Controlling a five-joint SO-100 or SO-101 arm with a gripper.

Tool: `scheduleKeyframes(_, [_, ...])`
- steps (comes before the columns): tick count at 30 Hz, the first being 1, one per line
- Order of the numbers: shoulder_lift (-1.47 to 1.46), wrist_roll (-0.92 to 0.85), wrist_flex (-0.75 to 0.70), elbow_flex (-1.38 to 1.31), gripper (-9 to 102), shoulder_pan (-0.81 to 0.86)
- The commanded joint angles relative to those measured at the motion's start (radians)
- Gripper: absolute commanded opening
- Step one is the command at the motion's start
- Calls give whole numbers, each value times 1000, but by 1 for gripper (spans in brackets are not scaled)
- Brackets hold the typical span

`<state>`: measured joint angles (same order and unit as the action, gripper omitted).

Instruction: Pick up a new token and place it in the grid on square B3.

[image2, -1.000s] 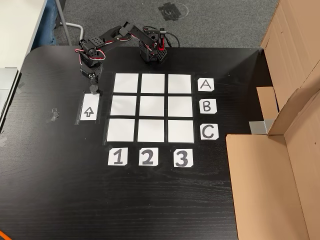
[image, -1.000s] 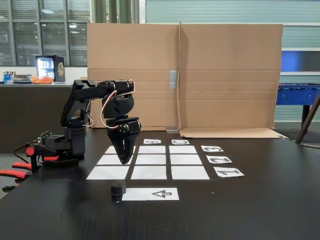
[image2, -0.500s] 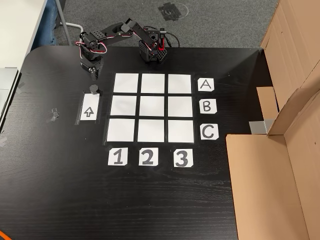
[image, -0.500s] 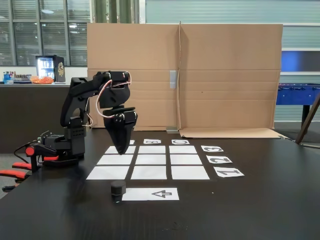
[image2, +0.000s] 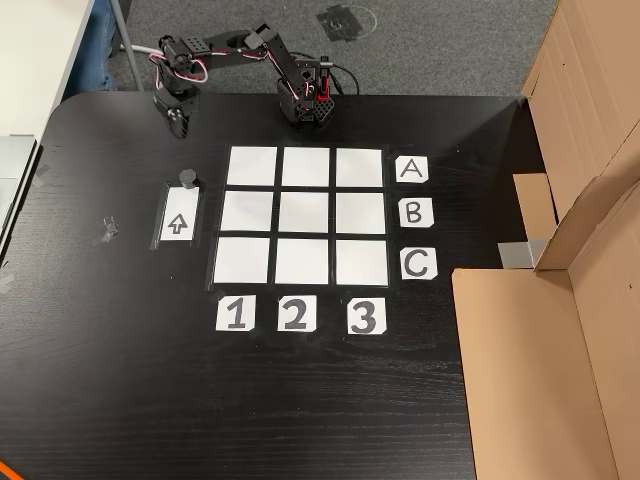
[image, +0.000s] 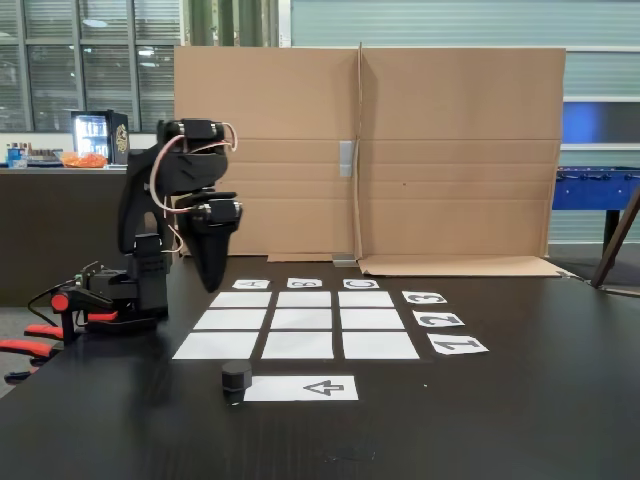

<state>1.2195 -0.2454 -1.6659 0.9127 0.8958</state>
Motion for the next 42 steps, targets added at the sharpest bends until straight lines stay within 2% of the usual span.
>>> scheduleKeyframes(1, [5, -18, 26, 0, 0, 40])
scheduleKeyframes(13, [-233, -14, 124, -48, 2, 37])
scheduleKeyframes(15, [-264, -14, 114, -66, 10, 26])
scheduleKeyframes(17, [-278, -18, 114, -66, 26, 17])
scheduleKeyframes(18, [-282, -21, 114, -66, 30, 12])
scheduleKeyframes(23, [-313, -32, 114, -67, 38, -5])
scheduleKeyframes(28, [-337, -57, 104, -67, 43, -21])
scheduleKeyframes(42, [-428, -69, 91, -67, 44, -77])
